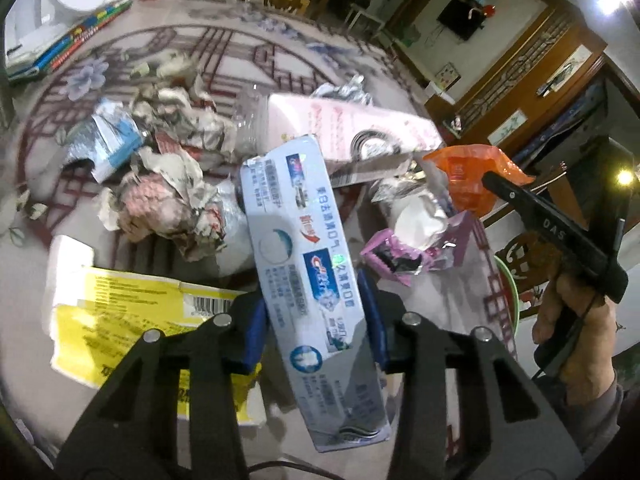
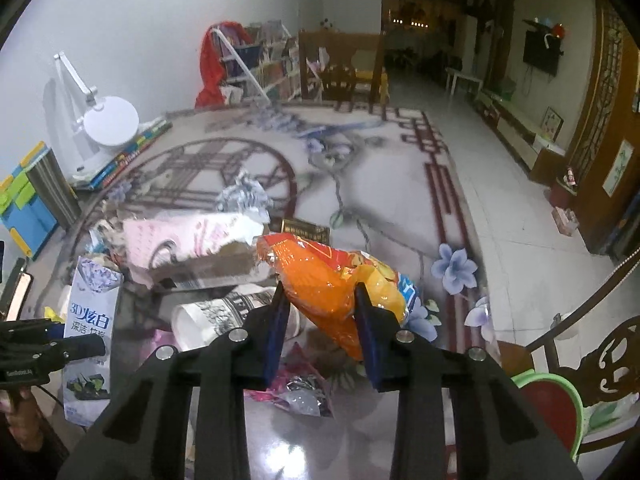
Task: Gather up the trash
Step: 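Carry the toothpaste box and orange bag to the bucket and drop them in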
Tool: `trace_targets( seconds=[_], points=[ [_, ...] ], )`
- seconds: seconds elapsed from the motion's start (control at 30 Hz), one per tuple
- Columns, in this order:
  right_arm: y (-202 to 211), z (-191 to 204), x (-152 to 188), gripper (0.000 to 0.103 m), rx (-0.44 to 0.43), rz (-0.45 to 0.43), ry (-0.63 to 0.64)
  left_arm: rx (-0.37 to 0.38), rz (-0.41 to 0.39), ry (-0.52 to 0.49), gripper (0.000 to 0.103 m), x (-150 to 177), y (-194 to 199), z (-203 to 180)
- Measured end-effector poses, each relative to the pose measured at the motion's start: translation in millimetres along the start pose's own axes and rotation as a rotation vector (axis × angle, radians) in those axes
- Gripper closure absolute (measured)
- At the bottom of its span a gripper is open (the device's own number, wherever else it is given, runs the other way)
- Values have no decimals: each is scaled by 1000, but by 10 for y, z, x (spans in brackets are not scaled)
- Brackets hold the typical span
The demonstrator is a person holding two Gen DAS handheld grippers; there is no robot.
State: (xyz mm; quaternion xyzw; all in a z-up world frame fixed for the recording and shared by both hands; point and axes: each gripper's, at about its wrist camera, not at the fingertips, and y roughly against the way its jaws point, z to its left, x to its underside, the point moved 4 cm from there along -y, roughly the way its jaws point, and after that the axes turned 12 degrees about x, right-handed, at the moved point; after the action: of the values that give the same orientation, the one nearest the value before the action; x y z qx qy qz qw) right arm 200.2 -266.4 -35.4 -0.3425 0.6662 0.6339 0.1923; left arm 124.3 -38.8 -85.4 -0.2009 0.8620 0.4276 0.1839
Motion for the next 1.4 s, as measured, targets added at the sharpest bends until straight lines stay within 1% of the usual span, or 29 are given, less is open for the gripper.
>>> trace_targets(
  seconds=[0.23, 0.5, 0.77, 0.97, 1.13, 1.27, 1.4],
  points=[
    [300, -128, -49, 72, -34, -80, -69, 1, -62, -48, 63, -65, 234, -159],
    [610, -161, -28, 72, -51, -155, -100, 17, -93, -108, 63, -78, 394, -416],
    [837, -311, 61, 72, -80, -185, -156, 6, -107, -173, 63, -84, 492, -654],
    [966, -567, 168, 72, -69, -200, -216, 26, -94, -210, 63, -72, 391, -885],
    [1071, -809, 277, 72, -54, -215, -266, 55, -67, -255, 63, -51, 218, -1156],
    [1179, -1043, 352, 72, -23, -235, -312, 99, -38, -307, 63, -53, 27, -1463],
    [1248, -1354, 449, 72, 18, -243, -375, 163, -1, -345, 63, -57, -196, -1795]
  ],
)
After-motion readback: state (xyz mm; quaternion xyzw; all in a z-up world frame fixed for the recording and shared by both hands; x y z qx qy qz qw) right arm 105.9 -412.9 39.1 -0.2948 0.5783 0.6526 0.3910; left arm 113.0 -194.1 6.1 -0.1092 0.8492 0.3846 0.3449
